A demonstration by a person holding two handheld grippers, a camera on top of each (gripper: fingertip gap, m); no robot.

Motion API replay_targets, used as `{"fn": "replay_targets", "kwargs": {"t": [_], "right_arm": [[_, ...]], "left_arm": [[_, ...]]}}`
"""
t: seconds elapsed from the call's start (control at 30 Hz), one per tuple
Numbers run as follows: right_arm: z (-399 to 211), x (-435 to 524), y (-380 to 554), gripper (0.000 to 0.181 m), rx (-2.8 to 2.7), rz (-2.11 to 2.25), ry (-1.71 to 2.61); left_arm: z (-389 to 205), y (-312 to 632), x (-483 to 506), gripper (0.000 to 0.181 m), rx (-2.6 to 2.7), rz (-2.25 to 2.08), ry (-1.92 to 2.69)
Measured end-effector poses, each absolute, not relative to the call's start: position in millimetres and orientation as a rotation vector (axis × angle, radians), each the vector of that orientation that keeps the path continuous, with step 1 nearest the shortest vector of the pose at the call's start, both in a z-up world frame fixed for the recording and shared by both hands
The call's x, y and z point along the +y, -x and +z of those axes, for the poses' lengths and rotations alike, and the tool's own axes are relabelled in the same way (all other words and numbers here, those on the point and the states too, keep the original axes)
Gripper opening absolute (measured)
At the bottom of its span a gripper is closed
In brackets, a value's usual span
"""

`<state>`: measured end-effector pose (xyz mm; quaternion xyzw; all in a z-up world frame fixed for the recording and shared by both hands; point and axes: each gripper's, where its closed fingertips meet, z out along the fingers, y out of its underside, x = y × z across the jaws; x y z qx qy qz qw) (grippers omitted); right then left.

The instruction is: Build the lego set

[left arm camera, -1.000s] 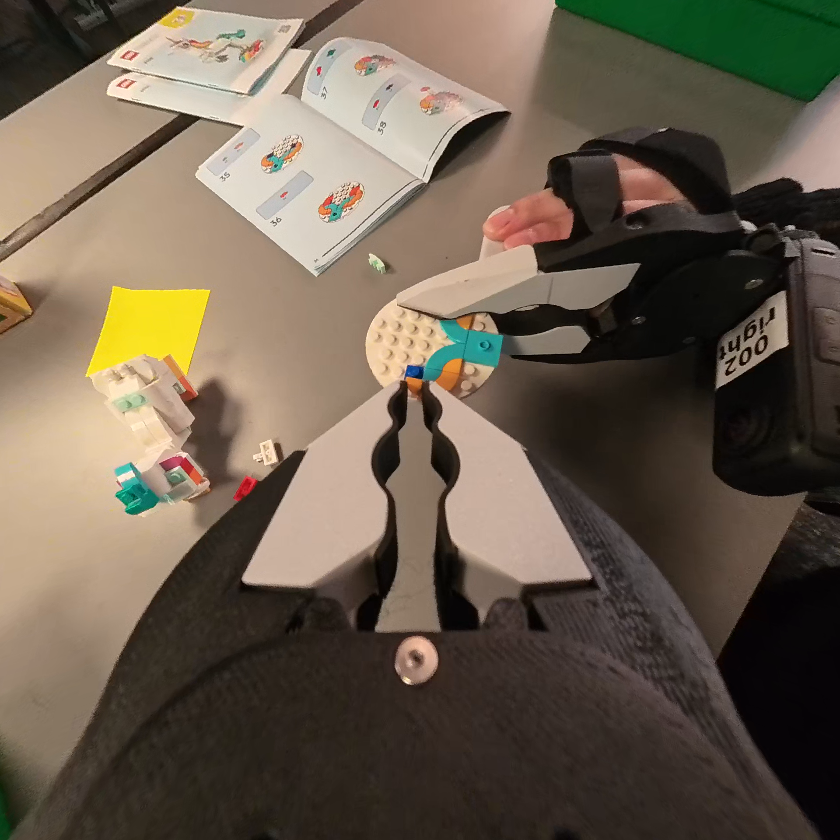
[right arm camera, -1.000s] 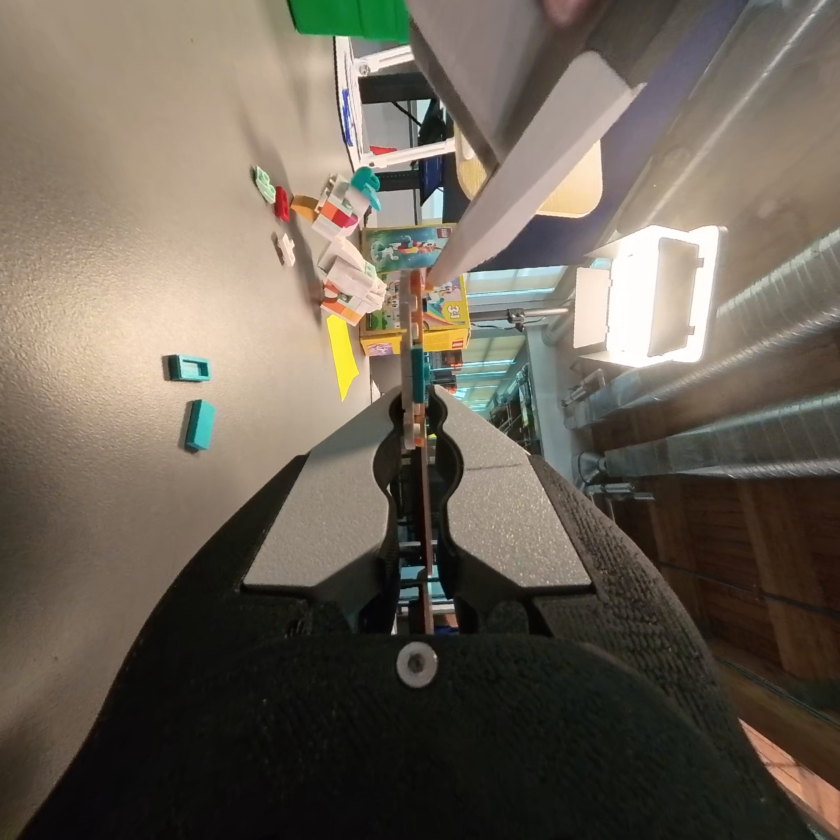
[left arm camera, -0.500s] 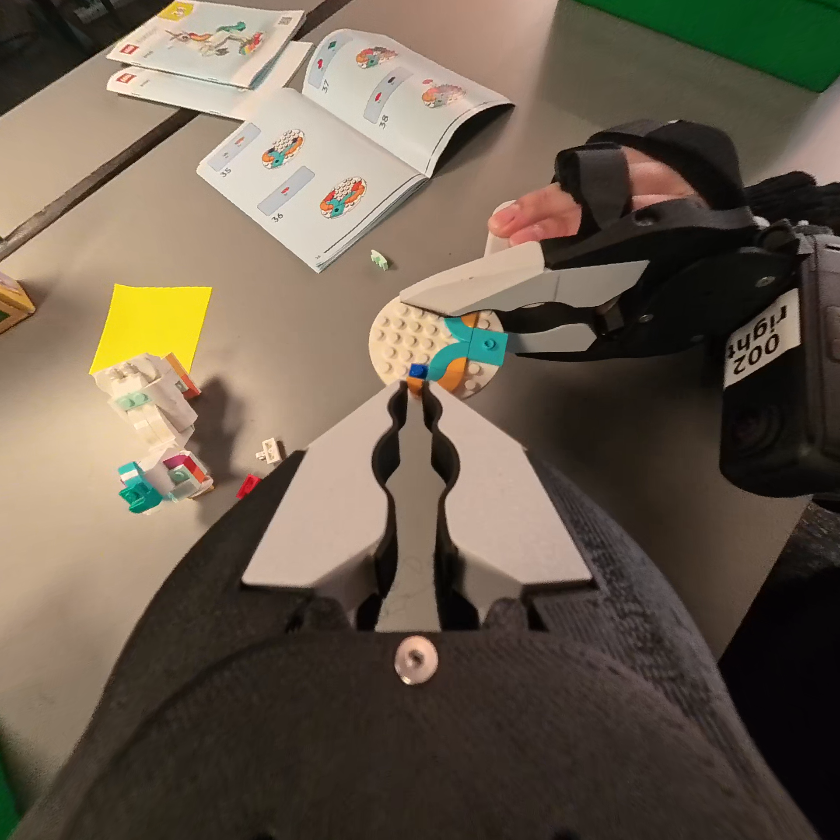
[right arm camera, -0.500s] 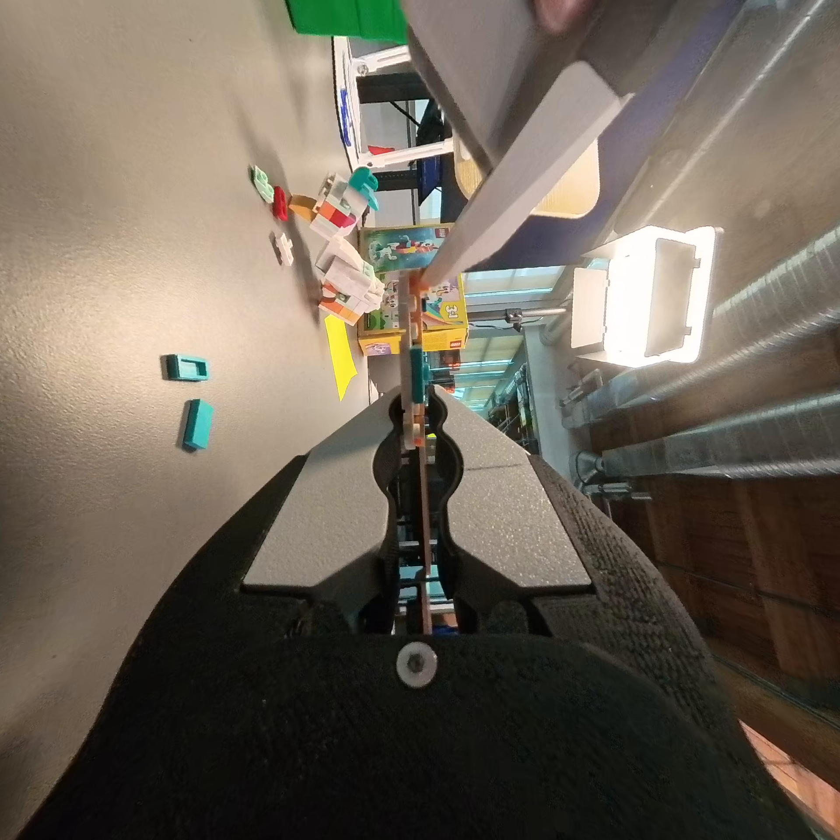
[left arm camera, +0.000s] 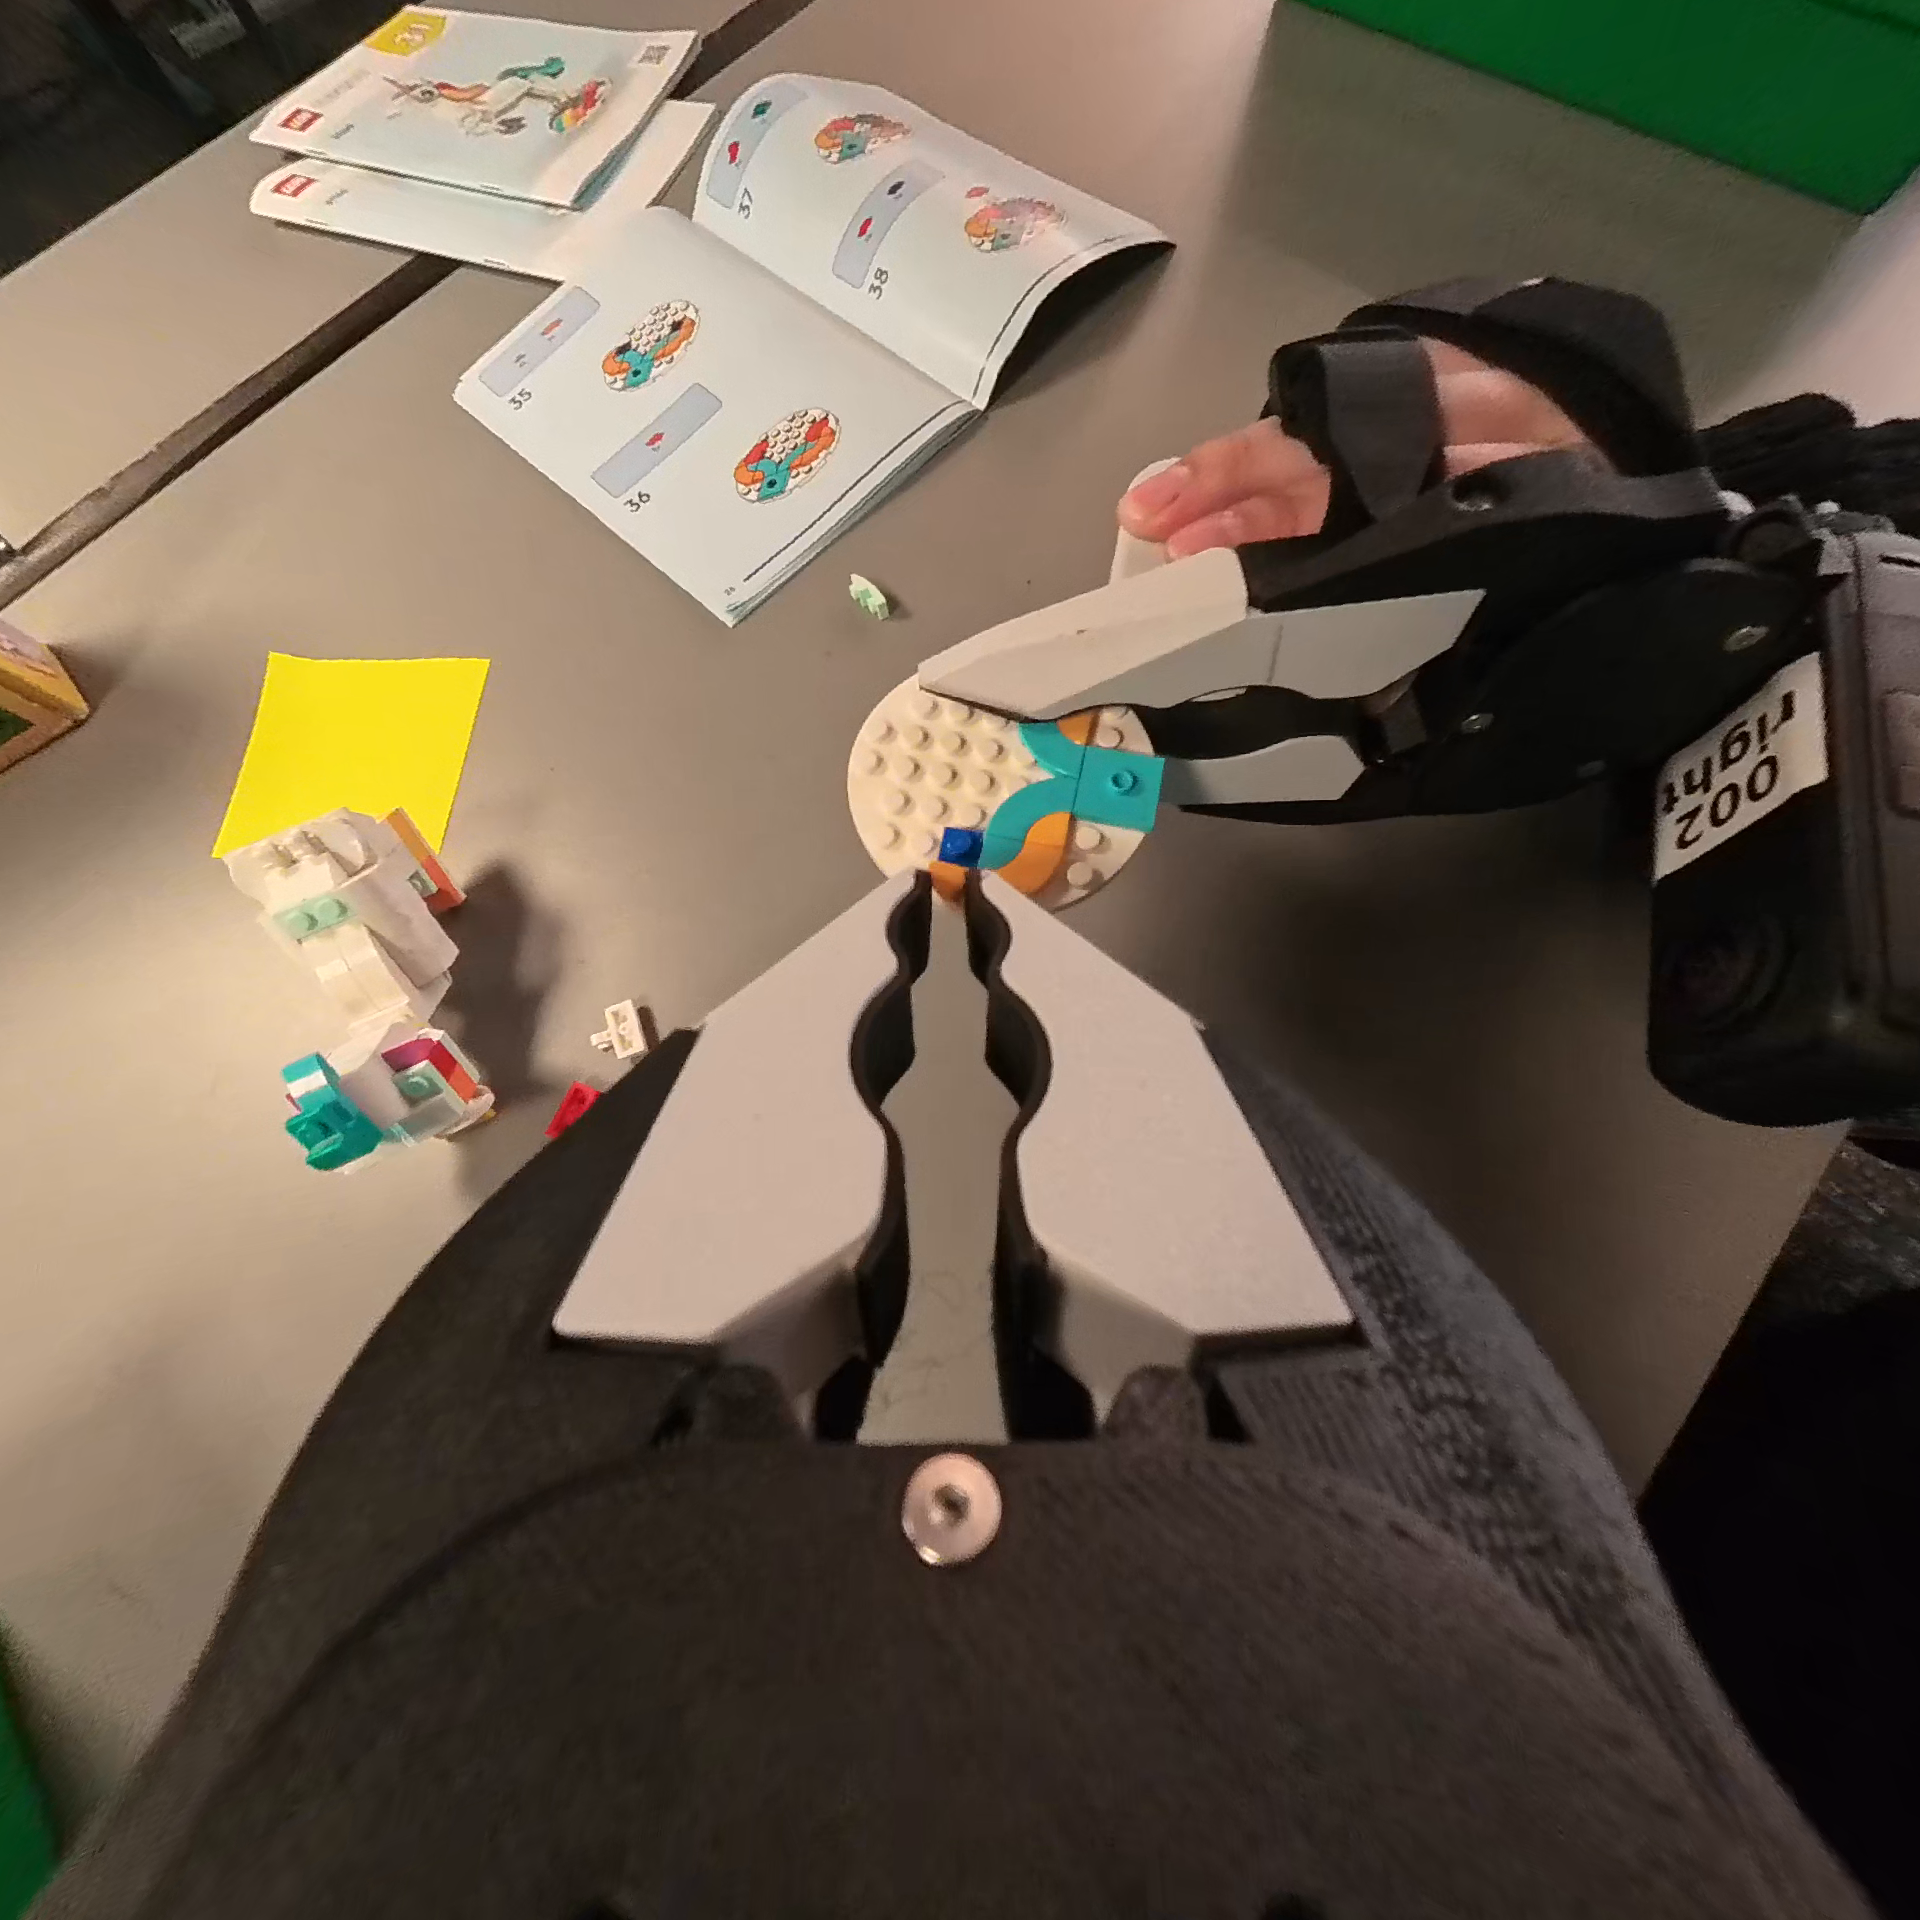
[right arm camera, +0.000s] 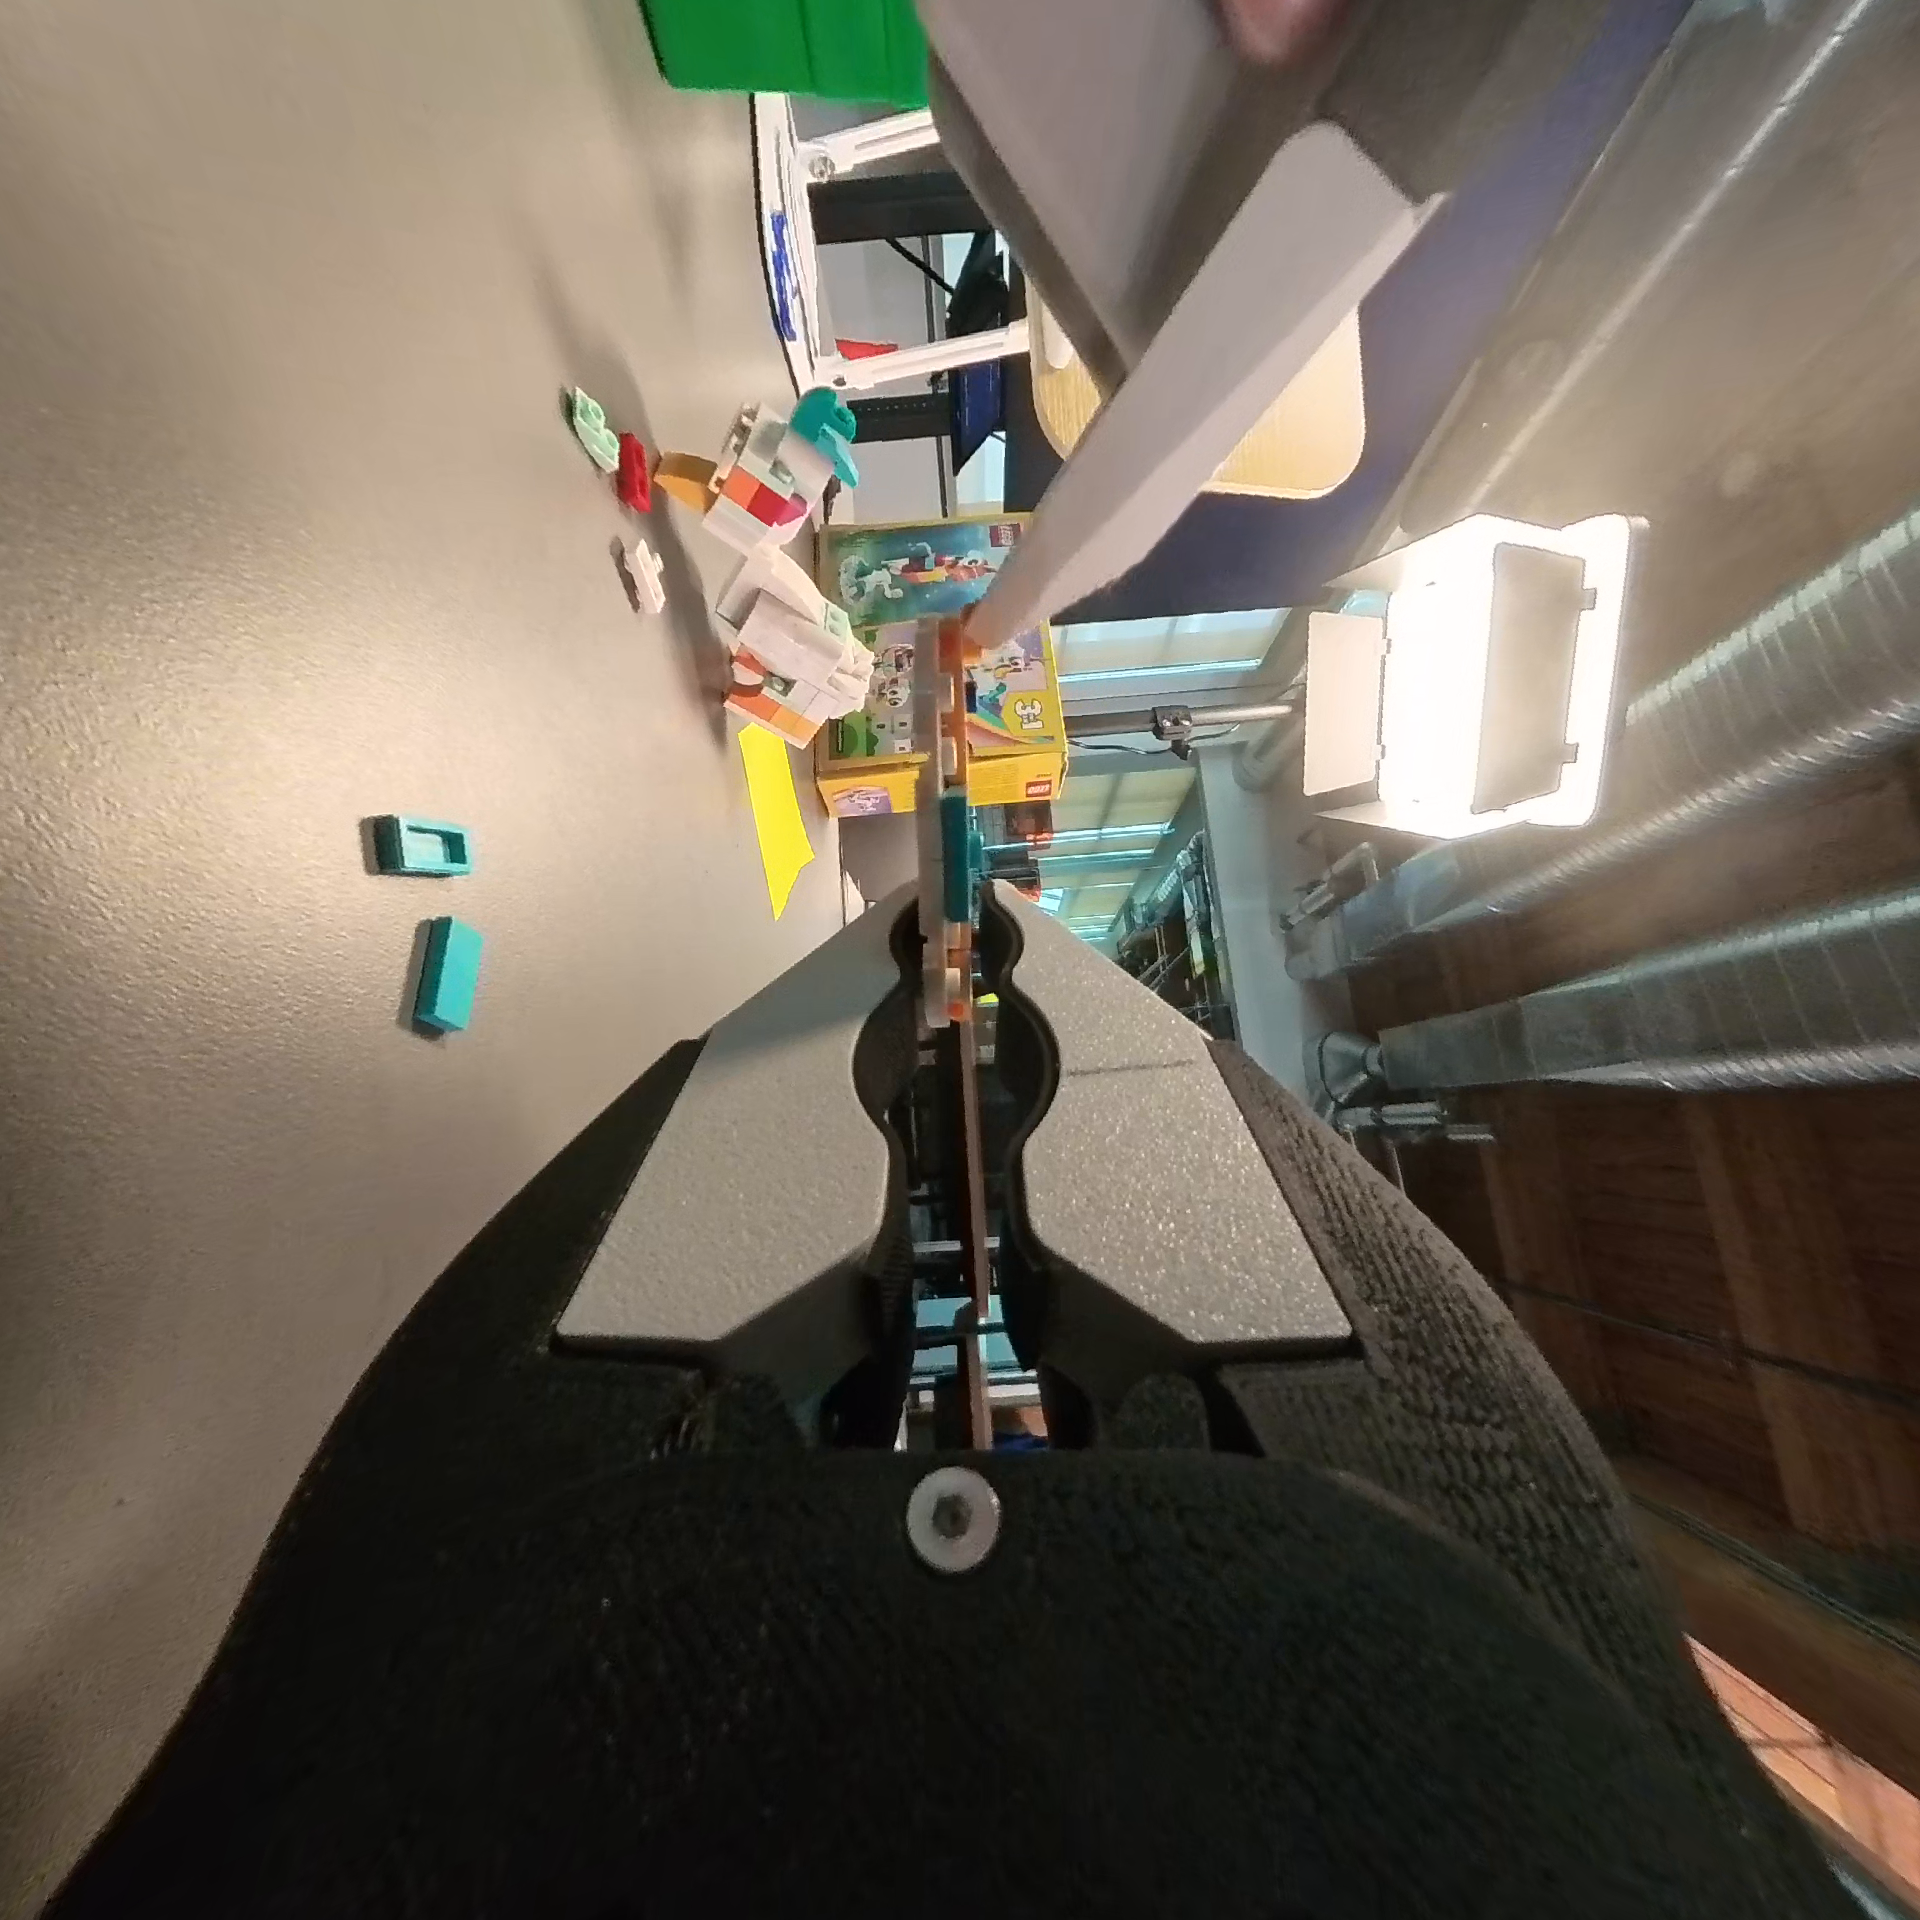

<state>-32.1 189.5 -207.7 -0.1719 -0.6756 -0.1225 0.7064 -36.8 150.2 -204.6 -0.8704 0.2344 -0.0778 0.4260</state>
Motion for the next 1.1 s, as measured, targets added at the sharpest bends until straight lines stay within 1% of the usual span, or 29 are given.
{"fn": "replay_targets", "kwargs": {"t": [0.5,0.63,0.73,0.8,0.93,1.0,1.1], "right_arm": [[-207,189,32,0.006,-1.498,-0.267,0.381],[-207,189,31,0.006,-1.495,-0.261,0.389],[-206,190,31,0.006,-1.494,-0.251,0.4],[-206,190,31,0.006,-1.494,-0.251,0.402],[-207,190,31,0.006,-1.496,-0.247,0.402],[-207,190,32,0.006,-1.497,-0.247,0.4],[-208,189,32,0.006,-1.502,-0.249,0.399]], "left_arm": [[-204,34,150,0.008,0.572,-0.247,2.178],[-197,34,149,0.018,0.575,-0.244,2.139],[-183,29,146,0.033,0.637,-0.23,1.987],[-178,30,143,0.043,0.742,-0.106,1.835],[-191,43,139,0.046,0.991,0.442,1.549],[-202,44,139,0.04,1.121,0.704,1.426],[-208,38,140,0.029,1.212,0.921,1.259]]}}
